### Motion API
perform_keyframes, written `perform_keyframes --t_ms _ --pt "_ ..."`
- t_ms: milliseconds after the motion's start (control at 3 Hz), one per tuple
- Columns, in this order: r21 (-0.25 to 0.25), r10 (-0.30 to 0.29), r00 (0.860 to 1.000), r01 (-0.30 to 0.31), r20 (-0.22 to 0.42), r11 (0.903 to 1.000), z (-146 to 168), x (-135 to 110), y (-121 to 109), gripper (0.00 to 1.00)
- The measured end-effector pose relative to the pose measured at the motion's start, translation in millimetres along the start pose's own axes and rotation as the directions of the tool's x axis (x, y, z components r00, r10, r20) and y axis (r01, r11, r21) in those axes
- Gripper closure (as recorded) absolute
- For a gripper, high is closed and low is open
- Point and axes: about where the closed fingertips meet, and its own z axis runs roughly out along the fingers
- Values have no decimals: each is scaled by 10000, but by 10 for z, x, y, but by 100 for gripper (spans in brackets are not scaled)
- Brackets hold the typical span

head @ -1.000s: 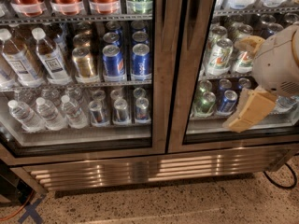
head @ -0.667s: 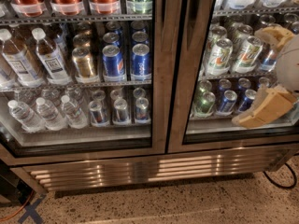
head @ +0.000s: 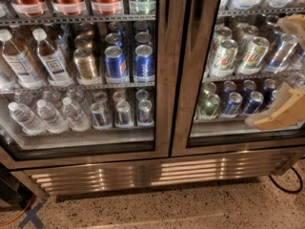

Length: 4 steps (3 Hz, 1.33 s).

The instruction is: Open right fridge door

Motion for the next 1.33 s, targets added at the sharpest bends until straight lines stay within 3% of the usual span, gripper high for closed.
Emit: perform_keyframes --t_ms 333,667,1000,1333 --pt "239 -46 9998 41 215 9997 0 -16 -18 0" --pt "985 155 9965 -236 825 9949 -57 135 -103 0" --pt "1383 380 9835 -631 1769 9884 -226 59 -152 0" --pt "1445 866 9517 -1339 2945 9804 -413 -159 -192 12"
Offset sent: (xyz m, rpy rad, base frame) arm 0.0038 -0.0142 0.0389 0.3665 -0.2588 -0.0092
